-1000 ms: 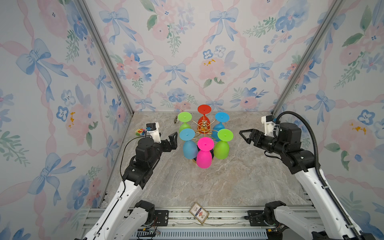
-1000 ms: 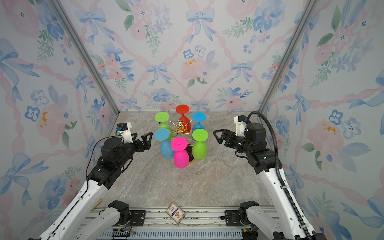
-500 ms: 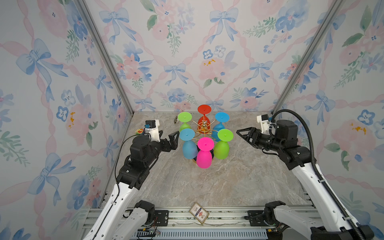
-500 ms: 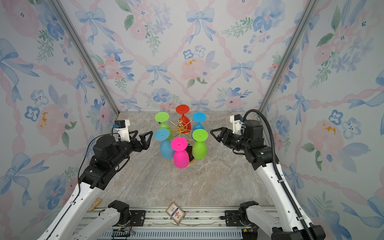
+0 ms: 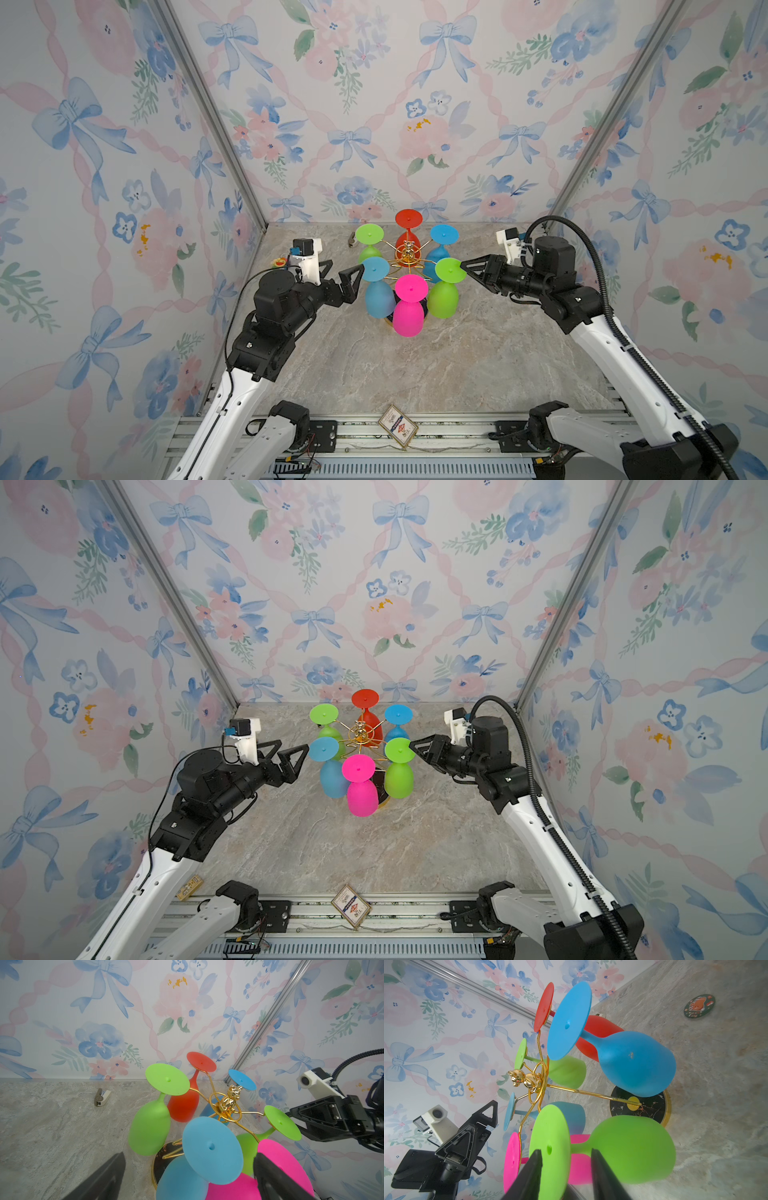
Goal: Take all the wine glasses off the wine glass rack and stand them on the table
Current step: 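Close the right gripper on the green glass's base while the left gripper waits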
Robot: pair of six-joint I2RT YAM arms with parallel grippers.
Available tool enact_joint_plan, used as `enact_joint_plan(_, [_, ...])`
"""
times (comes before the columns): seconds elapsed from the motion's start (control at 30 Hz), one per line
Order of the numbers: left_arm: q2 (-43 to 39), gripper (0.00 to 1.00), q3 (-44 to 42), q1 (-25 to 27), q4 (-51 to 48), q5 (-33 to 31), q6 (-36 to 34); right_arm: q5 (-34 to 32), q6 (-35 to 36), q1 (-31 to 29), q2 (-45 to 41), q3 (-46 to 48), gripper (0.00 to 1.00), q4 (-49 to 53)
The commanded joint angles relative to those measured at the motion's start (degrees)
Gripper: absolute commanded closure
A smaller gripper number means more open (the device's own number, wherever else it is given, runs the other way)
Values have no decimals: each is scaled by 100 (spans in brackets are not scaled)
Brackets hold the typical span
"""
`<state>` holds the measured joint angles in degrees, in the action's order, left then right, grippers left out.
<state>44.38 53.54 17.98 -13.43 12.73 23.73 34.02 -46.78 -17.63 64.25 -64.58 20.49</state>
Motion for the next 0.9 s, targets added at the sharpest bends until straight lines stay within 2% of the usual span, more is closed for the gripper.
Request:
enact_joint_plan(0.0, [-149, 2, -82, -30, -3, 105, 36, 162, -85, -109, 82, 48, 61, -256])
enact_joint_plan(0.2, [-167, 2, -72, -30, -6, 98, 27, 227, -94, -204, 217, -11, 67, -249])
enact_joint_plan(0.47, [-211, 2, -148, -25, -2, 43, -43, 237, -138, -215, 204, 13, 84, -256])
enact_joint_plan(0.77, [-177, 2, -164, -28, 7, 19, -71, 232, -50, -215, 132, -46, 87, -109])
enact_joint_plan(0.87, [-160, 2, -168, -29, 12, 1, -87, 236, -51, -215, 120, -46, 91, -103])
